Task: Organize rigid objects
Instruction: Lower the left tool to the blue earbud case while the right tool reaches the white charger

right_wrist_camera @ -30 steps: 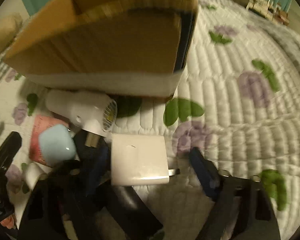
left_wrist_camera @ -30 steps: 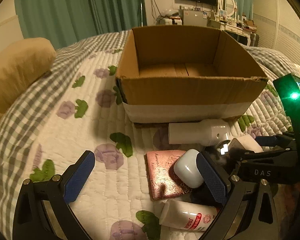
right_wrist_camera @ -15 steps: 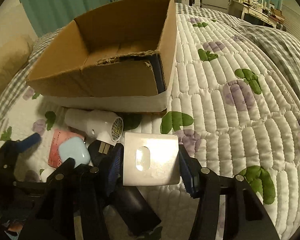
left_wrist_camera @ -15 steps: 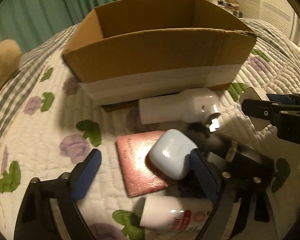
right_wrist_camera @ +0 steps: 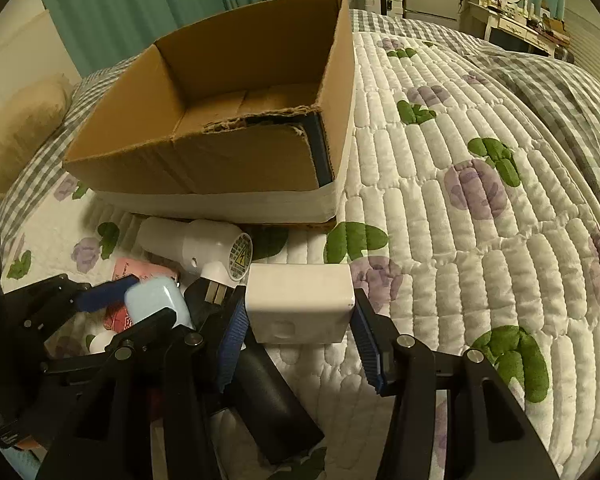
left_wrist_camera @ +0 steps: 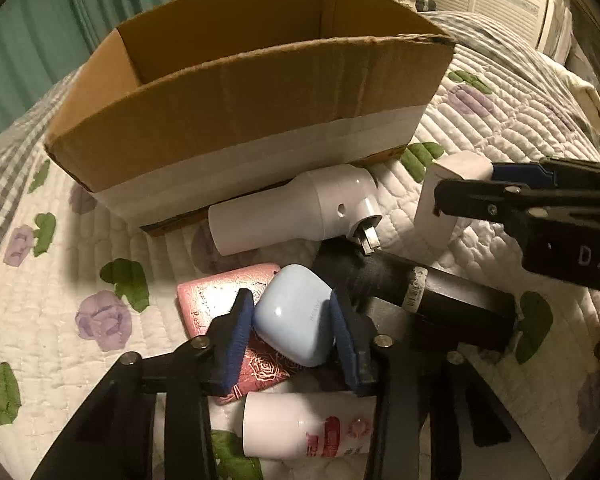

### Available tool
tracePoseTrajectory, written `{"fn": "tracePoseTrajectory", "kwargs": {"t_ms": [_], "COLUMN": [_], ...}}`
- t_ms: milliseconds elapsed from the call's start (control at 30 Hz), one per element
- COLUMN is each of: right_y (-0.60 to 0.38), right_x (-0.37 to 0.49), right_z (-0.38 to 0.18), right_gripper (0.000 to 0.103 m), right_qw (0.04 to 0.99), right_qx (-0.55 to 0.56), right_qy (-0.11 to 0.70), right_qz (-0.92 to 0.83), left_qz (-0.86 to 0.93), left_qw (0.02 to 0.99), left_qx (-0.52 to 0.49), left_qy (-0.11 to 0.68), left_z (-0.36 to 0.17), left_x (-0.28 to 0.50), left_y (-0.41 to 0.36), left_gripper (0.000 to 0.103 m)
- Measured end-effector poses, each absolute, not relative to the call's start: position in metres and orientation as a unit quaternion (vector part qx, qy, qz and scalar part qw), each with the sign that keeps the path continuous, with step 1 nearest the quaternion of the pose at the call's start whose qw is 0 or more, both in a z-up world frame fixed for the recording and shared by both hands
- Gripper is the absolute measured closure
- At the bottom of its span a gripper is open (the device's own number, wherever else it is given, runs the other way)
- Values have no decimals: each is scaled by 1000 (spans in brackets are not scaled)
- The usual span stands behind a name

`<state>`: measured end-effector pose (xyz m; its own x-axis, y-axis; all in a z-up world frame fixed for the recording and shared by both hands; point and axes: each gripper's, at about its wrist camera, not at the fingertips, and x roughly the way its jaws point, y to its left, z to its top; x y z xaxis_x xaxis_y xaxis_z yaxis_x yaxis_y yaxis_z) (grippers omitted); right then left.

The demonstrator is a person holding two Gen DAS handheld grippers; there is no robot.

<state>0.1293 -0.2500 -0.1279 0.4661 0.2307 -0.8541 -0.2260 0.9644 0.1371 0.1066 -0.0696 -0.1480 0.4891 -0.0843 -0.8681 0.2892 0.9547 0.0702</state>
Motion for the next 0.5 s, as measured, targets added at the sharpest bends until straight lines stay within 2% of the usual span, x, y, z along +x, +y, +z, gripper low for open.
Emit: {"fn": "tracePoseTrajectory", "kwargs": {"t_ms": [33,233,300,400,500], "right_y": [-251,-249,-247,-247,-247], "right_x": [128,124,123,123,124], "right_z": [-127,-121,-119,-119,-120], "right_gripper": [53,53,53,53,53], "right_qw": [858,864,865,865,863], "right_qx": [2,-3,-7,-10,-8], "right_qy": [497,488,486,485,488], "right_qz": [132,127,127,126,127], "left_qz": [-107,-116,-118,-124,-132], "left_qw": [860,860,855,843,842], "left_qx": [104,106,96,80,52], "left_qy": [488,486,496,518,521], "left_z": [-138,-130,-132,-140,-145], "left_x": [100,85,87,98,109], "left_y": [-71,-80,-79,-75,-73], "left_gripper": [72,75,72,62,56]}}
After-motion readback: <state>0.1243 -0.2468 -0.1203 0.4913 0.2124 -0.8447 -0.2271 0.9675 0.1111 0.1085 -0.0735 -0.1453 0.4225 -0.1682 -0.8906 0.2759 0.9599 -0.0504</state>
